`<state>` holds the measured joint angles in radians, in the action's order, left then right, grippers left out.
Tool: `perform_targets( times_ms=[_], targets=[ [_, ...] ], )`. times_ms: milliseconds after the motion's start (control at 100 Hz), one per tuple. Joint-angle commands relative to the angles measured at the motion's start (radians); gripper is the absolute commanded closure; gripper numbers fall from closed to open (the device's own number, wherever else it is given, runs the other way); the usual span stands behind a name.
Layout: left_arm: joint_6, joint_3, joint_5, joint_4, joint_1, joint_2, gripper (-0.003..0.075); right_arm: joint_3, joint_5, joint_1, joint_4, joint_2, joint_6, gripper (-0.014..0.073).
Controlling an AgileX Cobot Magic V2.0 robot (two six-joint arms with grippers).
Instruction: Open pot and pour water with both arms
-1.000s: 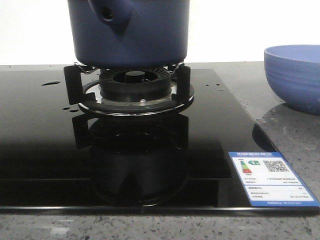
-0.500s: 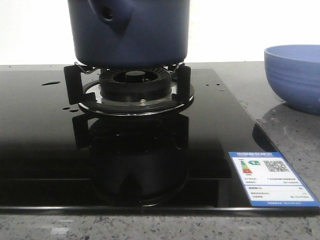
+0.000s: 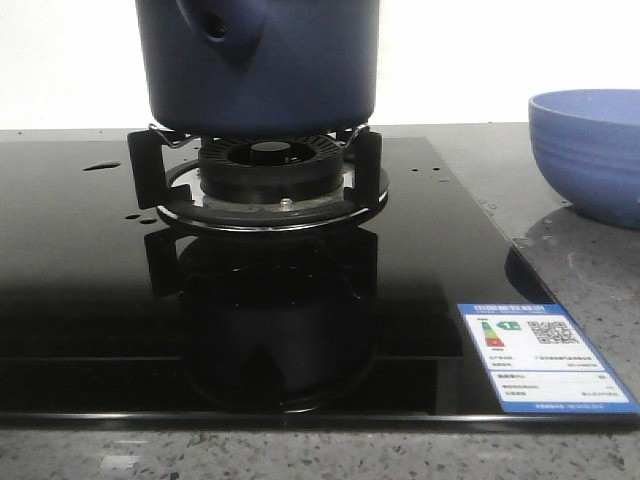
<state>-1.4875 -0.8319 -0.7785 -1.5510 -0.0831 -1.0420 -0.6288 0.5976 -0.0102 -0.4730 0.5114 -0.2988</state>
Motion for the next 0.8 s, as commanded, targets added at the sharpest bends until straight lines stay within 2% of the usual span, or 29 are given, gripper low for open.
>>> perform_targets(
  times_ms=[0,300,790],
  targets=[
    [-0.047,-0.073,-0.003,-0.067,-0.042,-0.057,0.0224,-0.035,-0.057,-0.001,-0.018,0.012,-0.011,0.0088],
    [-0.137,-0.21,0.047,-0.063,-0.163,-0.254,0.0211,-0.035,-0.052,-0.001,-0.018,0.012,-0.011,0.0088],
    [-0.146,-0.376,0.085,-0.059,-0.23,-0.437,0.0211,-0.035,-0.052,-0.001,-0.018,0.012,-0.011,0.0088]
  ],
)
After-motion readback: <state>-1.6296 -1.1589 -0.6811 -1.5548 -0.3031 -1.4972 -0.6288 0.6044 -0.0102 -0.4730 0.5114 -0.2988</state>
